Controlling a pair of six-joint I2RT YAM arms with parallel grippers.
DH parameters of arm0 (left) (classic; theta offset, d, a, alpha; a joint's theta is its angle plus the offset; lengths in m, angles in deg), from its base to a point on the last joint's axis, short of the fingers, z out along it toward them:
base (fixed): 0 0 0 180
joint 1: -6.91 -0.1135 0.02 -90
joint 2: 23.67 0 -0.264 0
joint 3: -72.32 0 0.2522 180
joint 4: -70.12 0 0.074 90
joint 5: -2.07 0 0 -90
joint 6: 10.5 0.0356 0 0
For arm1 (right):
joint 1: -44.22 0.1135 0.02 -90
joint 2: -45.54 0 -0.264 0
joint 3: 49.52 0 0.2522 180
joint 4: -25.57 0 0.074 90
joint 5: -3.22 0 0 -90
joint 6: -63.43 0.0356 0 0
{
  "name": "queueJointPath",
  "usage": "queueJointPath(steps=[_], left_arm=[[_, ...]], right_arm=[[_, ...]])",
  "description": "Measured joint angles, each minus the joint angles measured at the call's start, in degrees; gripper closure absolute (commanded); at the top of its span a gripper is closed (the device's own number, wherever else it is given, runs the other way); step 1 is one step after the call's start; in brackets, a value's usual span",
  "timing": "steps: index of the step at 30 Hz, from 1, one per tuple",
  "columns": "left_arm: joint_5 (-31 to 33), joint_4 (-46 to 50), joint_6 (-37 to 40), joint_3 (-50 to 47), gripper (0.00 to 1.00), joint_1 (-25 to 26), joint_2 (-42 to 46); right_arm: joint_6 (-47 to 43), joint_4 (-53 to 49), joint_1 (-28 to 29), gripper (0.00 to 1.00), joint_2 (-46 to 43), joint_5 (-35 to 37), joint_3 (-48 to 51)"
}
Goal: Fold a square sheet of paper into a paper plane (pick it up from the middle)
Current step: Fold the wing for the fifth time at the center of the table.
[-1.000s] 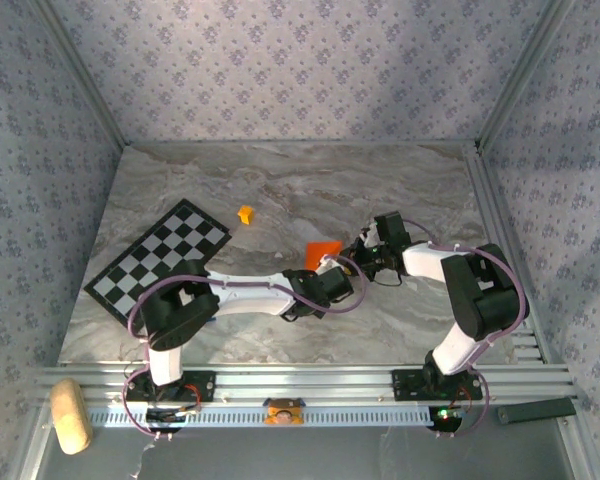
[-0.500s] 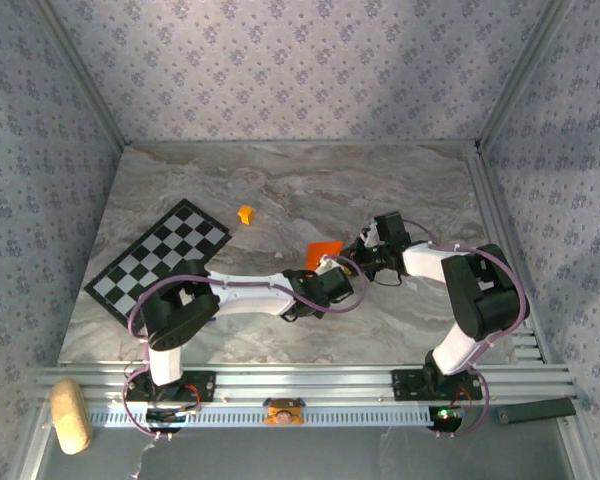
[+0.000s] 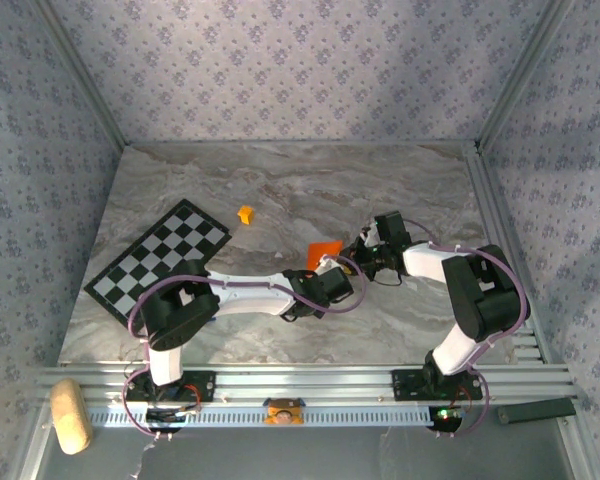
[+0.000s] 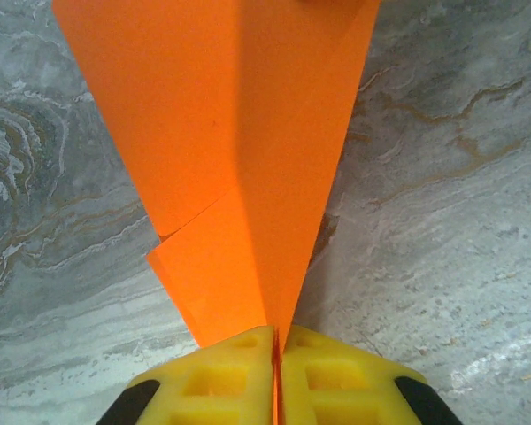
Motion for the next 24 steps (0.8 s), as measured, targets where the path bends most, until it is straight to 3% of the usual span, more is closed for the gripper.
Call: queueJointPath(steps=[7,12,24], left_arm=[[0.0,-0.2,-0.7,0.0,1.0,0.0,0.0],[-1.6,-2.1,-2.9,-1.8,1.0,-0.7,0.4],[-12.5,-13.9,-8.9,-11.5,1.0,-7.1,5.9]], right_arm=[[0.0,-0.1,0.0,0.89,-0.5,0.2,0.0],[-1.9,-2.8,-0.6,0.69,-4.3,2.8,0.0],[-7.5,-10.3,-4.7,0.68,-15.2,10.8,0.9]])
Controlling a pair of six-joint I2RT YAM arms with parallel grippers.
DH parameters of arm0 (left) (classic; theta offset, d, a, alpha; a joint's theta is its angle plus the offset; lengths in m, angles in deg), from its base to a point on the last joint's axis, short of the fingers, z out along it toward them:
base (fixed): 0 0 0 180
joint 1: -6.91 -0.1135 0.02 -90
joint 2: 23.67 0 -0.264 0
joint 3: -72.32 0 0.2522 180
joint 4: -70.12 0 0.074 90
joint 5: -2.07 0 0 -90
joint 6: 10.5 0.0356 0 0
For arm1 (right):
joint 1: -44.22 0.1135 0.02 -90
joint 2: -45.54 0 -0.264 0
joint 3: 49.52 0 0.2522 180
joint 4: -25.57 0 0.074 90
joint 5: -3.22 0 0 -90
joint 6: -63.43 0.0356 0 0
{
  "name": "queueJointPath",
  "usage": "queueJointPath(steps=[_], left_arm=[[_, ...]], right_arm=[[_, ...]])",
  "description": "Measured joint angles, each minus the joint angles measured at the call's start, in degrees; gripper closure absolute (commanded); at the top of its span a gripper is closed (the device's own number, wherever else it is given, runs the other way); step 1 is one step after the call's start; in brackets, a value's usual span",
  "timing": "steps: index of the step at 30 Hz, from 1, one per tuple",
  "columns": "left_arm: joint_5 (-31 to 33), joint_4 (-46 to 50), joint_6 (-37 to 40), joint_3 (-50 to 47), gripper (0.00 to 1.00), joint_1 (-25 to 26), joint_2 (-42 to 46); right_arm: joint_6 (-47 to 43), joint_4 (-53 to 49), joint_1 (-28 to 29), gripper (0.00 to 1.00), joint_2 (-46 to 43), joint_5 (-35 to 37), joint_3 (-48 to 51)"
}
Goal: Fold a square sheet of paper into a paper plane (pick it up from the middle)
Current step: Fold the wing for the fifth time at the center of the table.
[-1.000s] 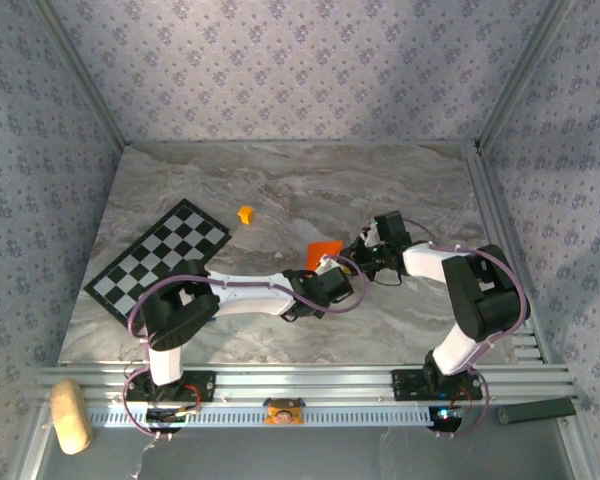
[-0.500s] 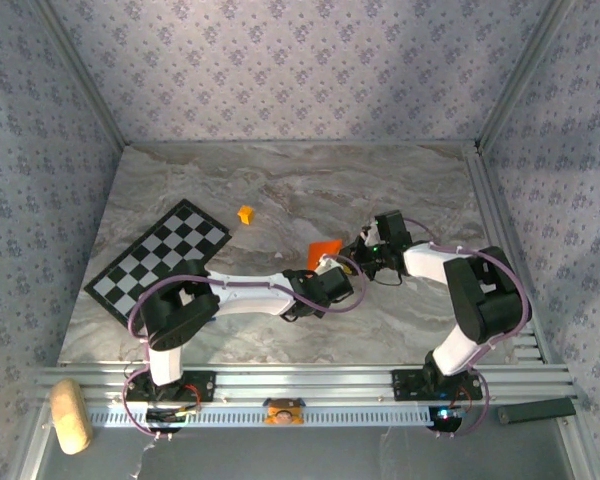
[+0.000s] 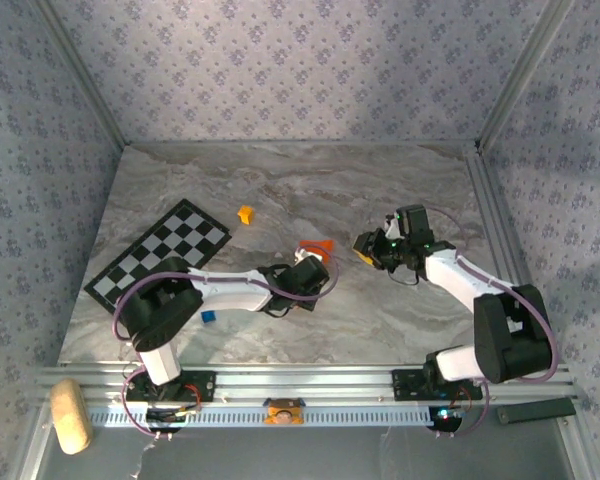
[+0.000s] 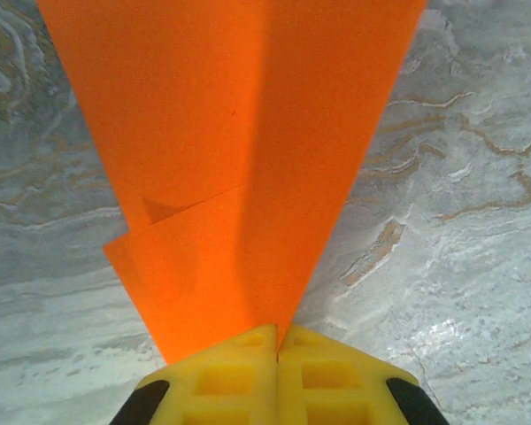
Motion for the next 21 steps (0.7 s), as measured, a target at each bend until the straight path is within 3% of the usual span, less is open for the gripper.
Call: queueJointPath(steps=[13,21], left_arm=[[-7.1,-17.0,-3.8,-9.4,1.0,-2.7,2.6],[-18.4,-27.9,-7.2,-14.8,1.0,-7.6,2.6]], right_arm=[[-1.8,1.5,1.0,0.72,-7.8,8.7,5.9],[-3.6,4.7,1.4,0.81,-7.6,5.2,6.3]])
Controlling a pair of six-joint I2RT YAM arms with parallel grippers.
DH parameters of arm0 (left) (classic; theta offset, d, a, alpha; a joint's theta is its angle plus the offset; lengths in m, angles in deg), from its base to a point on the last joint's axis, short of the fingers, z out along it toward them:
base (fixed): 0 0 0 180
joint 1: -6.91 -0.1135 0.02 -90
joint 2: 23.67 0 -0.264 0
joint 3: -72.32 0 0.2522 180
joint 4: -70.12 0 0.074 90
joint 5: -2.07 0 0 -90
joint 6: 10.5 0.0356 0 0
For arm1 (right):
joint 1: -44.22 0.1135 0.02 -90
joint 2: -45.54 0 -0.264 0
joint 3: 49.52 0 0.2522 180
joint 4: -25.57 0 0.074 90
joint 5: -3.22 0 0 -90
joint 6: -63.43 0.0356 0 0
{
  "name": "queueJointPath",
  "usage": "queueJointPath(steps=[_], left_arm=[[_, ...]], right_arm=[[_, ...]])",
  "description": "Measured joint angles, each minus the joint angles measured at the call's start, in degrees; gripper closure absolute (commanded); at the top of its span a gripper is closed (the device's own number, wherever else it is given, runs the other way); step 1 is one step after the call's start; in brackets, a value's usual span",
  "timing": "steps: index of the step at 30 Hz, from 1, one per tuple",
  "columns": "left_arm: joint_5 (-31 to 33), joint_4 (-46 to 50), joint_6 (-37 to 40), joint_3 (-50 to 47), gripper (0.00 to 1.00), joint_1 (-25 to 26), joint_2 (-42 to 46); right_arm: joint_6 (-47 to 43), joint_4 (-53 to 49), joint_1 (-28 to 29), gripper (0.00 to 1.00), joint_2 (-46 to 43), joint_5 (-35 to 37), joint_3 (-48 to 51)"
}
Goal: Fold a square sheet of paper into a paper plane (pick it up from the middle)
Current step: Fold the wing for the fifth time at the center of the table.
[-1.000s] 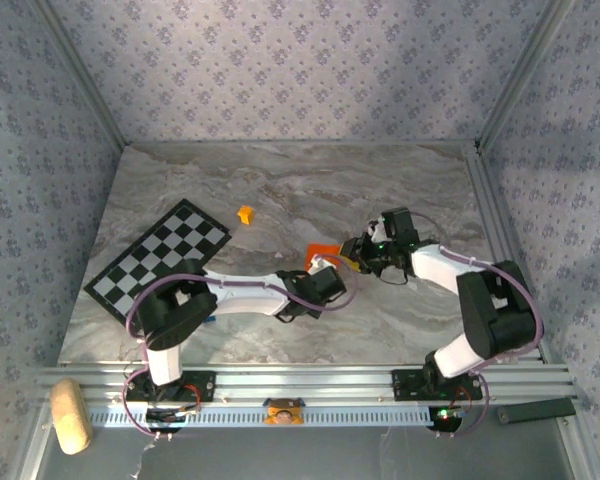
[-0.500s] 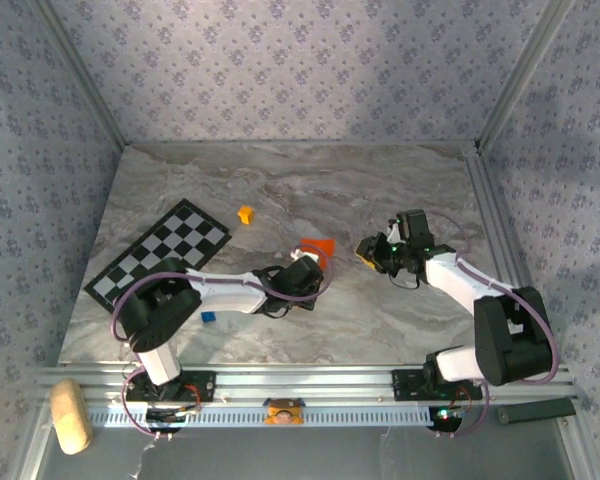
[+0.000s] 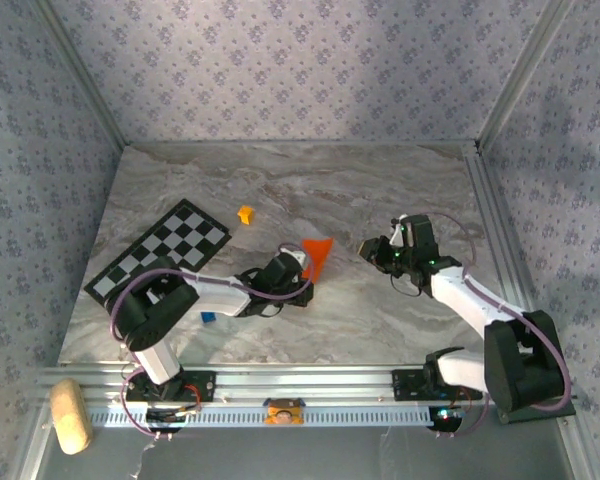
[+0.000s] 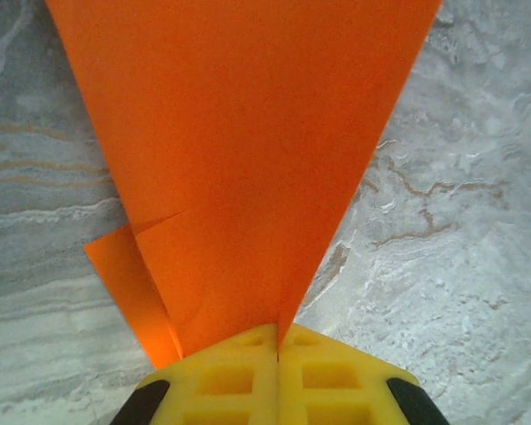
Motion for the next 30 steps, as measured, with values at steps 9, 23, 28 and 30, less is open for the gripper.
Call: queueJointPath(steps=[9,23,28,30], left_arm=[[-11.9,-9.4,-3.5,-2.5,1.0,-4.2,-2.5],[-21.6,-16.8,-7.1,-1.7,1.0,-6.6,-7.3],[-23.4,-18.8,-8.4,-1.4,1.0,-6.8,-8.6],[-23.8,-19.5,-9.0,-1.4,1.0,-6.9,-8.9]], right_arm=[[-2.0,4.1,4.0,0.83,3.1,-5.6,0.0],[-5.2,5.5,7.6,0.87,8.3,-10.1,-0.2],[-6.3,5.7,9.0,0.87,12.2,-11.8,-1.9],[-6.6,6.2,9.2,0.87,13.6,-12.5,-2.6]])
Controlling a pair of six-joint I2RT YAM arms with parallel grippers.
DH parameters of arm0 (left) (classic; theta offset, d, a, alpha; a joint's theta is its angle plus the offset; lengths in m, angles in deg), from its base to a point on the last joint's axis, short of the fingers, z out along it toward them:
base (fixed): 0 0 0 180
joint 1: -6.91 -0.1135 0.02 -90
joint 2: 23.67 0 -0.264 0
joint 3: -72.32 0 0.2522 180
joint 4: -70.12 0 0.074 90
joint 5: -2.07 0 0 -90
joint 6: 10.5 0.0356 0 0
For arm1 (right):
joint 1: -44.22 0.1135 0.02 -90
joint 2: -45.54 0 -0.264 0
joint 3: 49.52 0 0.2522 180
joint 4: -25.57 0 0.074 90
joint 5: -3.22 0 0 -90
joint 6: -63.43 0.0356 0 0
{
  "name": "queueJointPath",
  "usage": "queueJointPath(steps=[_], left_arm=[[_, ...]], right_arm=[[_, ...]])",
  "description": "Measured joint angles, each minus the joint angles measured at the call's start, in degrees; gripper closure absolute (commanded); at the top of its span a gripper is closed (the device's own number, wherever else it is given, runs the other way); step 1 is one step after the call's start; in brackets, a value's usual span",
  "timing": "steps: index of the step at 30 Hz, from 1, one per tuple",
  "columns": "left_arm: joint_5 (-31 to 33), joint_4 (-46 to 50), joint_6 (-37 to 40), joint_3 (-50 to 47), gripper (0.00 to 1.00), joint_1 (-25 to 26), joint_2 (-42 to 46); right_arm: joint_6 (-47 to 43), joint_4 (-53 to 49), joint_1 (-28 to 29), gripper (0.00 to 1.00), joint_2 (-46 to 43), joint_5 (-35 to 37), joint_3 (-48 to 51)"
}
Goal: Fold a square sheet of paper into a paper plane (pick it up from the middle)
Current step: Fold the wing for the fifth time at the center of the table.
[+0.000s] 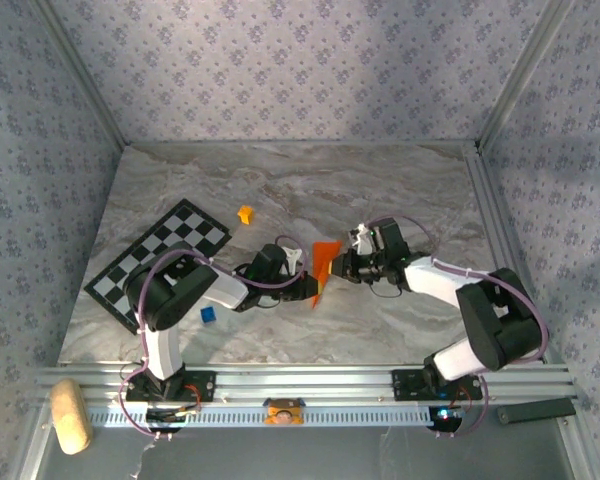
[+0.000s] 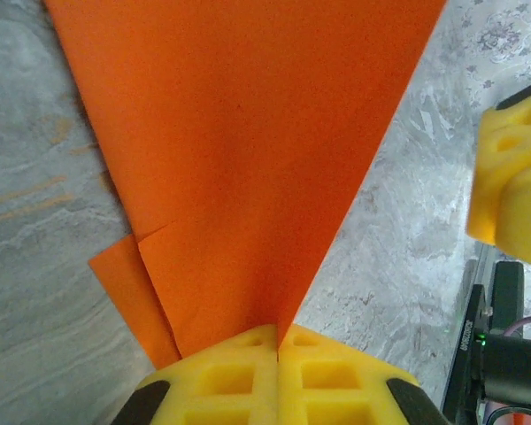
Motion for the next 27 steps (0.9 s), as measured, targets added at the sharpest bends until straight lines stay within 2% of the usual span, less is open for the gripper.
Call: queueJointPath(steps=[13,22,27], left_arm=[[-2.3,-4.6,-4.6,-0.7,1.0,-0.2,-1.6],[-2.6,-7.8,-8.1,-2.5,1.0,-0.2,-1.7],[-2.8,-10.1,-10.1,-3.1,1.0,-0.3,-2.1]], right_arm=[[-0.5,1.9,-0.1,0.89,8.0,-3.5,-3.5],[-0.5,2.5,-2.0,0.9,8.8,-5.0,-3.5],[-1.8,2.6,-2.4,0.93,8.9,-6.0,-3.5]])
